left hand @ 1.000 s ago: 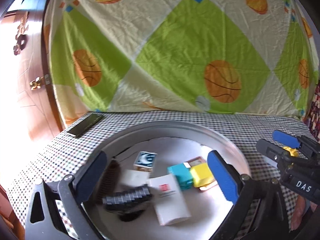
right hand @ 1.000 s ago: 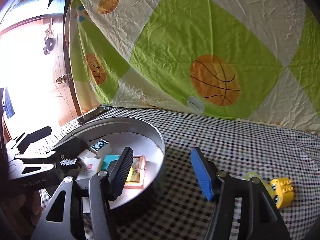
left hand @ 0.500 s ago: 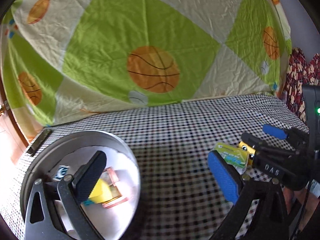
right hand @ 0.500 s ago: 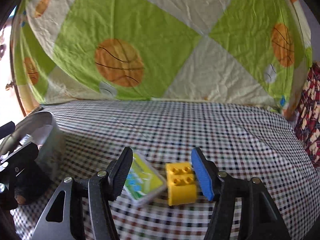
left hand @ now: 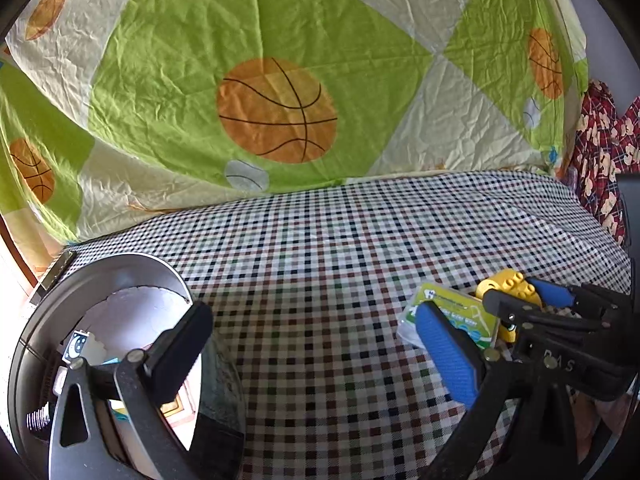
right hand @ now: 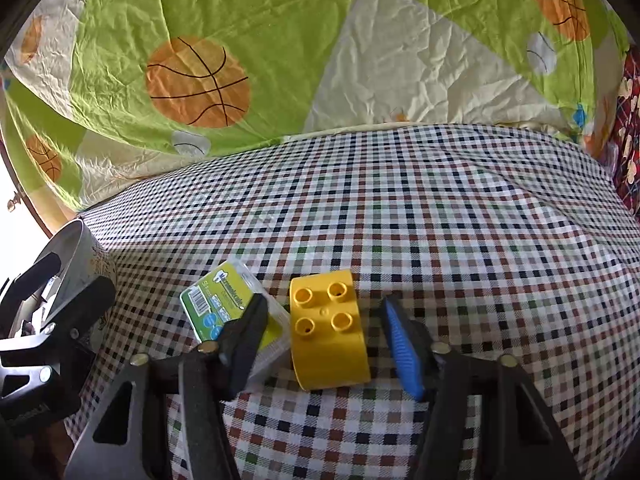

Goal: Organize rigid objects
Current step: 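Grasp the green floss-pick box with the left tool while the right tool grasps the yellow Duplo brick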

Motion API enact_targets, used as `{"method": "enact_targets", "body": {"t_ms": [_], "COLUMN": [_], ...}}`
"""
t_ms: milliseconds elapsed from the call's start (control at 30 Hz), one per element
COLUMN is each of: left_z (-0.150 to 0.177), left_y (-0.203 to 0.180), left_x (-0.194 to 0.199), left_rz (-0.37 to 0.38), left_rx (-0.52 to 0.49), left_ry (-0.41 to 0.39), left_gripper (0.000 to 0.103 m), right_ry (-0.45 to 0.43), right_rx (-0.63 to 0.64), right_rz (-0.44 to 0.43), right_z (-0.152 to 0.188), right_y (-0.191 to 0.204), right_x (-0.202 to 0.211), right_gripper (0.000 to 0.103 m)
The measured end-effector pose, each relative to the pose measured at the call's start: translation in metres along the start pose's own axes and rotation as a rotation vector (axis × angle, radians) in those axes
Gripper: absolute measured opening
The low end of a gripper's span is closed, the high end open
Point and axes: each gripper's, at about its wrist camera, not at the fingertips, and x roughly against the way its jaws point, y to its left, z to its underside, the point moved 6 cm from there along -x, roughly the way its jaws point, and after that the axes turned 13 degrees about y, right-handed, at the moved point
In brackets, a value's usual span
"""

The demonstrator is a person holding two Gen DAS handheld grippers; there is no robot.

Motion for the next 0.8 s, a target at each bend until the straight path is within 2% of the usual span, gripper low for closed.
{"method": "enact_targets", "body": {"t_ms": [67,300,433,533,667,800], "left_z": [0.0,0.002,0.002,0.002,0.0,-0.001], "left_y": [-0.002,-0.006,-0.002,-0.002,-0.005,-0.001], "left_x": [-0.001,-0.003,-0.007,-0.008,-0.009,-0.007], "left_rz": [0.007,0.005,0.005,0.002,0.006,0.0], "left_rx": [-0.002,-0.016,0.002,-0.002,-0.012,0.003], "left_ry": [0.0,-0.001,0.006,0.009,0.003,-0.011], "left_gripper": [0.103,0.103,0.103,0.103,0.103,0.103], "right_ry": [-0.003,0.013,0.012,0.009,0.015,-0.01], "right_rx": [0.018,0.026,0.021,-0.021,-0.019,0.018], "right_rz": [0.005,-0.055,-0.044,0.015,-0.046,-0.021], "right_z": [0.001,0.002,0.003,0.005,0.007,0.008], "right_y": [0.004,0.006,0.004,-0.012,-0.008,-0.001], "right_x": [0.001,-0.001,0.001,0.003,0.004,0.008], "right_gripper": [0.05,0.05,0.05,0.05,0.05,0.051]}}
